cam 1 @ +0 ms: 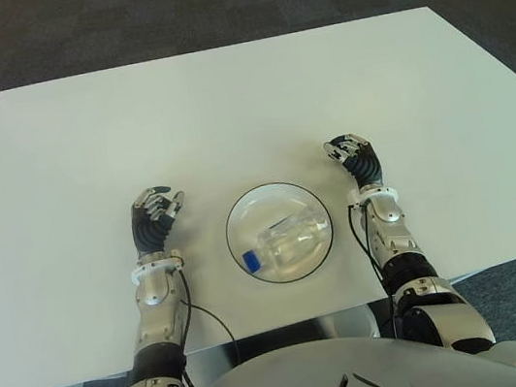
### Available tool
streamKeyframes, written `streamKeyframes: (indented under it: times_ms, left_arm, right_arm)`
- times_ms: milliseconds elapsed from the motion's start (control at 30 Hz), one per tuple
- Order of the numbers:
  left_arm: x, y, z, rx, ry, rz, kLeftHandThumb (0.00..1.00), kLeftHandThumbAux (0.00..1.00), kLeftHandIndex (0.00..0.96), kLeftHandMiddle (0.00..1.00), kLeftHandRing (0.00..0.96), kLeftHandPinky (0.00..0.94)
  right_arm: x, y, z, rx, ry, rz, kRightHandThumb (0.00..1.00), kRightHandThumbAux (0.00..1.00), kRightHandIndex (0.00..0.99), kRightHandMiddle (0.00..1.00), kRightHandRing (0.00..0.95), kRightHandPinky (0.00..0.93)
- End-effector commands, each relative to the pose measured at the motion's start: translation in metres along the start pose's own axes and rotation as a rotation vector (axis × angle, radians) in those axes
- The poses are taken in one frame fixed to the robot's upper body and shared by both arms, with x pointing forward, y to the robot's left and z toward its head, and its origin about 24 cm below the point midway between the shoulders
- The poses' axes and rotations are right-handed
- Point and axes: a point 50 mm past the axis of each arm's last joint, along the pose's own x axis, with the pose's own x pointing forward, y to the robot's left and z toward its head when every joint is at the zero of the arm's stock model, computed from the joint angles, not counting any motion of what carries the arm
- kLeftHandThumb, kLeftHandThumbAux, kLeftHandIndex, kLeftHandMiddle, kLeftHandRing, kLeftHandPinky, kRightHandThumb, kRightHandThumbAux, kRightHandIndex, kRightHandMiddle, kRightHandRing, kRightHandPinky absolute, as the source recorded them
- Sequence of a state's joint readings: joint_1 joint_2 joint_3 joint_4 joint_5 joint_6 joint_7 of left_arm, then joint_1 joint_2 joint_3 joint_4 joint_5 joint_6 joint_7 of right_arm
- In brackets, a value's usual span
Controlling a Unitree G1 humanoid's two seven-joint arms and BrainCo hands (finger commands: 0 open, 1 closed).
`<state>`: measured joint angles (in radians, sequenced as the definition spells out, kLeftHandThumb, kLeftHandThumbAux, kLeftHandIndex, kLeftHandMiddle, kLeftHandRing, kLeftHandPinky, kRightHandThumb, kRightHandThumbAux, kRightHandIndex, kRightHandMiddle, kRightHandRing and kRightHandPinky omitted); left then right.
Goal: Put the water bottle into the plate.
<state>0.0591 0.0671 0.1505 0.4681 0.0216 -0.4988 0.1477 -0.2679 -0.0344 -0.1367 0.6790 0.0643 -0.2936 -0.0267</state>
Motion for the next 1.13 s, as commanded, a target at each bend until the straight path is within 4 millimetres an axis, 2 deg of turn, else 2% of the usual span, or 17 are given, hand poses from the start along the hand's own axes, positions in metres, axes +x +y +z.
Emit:
streamKeyframes:
  times_ms: [33,767,967,1133]
  left_arm:
    - [-0.0007,-0.0002,-0.0028,0.003,0.024,0.011,0.709,0.714,0.437,0.701,0.69,0.687]
    - [0.0013,-0.0018,-0.0098,0.005,0.08,0.0,0.711,0.713,0.437,0.699,0.688,0.674]
    - [0.0009,-0.0007,-0.0104,0.005,0.077,-0.002,0.71,0.713,0.436,0.692,0.679,0.659]
    - [0.0011,-0.0009,-0.0103,0.001,0.071,-0.003,0.71,0.713,0.436,0.682,0.67,0.647]
  right_arm:
    - [-0.0111,-0.0024,-0.025,0.012,0.134,-0.018,0.71,0.728,0.438,0.673,0.652,0.648]
    - [-0.0106,-0.005,-0.0238,-0.014,0.126,-0.012,0.709,0.729,0.438,0.68,0.661,0.659]
    - [-0.0109,-0.0069,-0.0228,-0.053,0.116,0.006,0.71,0.729,0.438,0.681,0.664,0.665]
    - [-0.0125,-0.0084,-0.0186,-0.154,0.058,0.055,0.71,0.728,0.439,0.684,0.669,0.663]
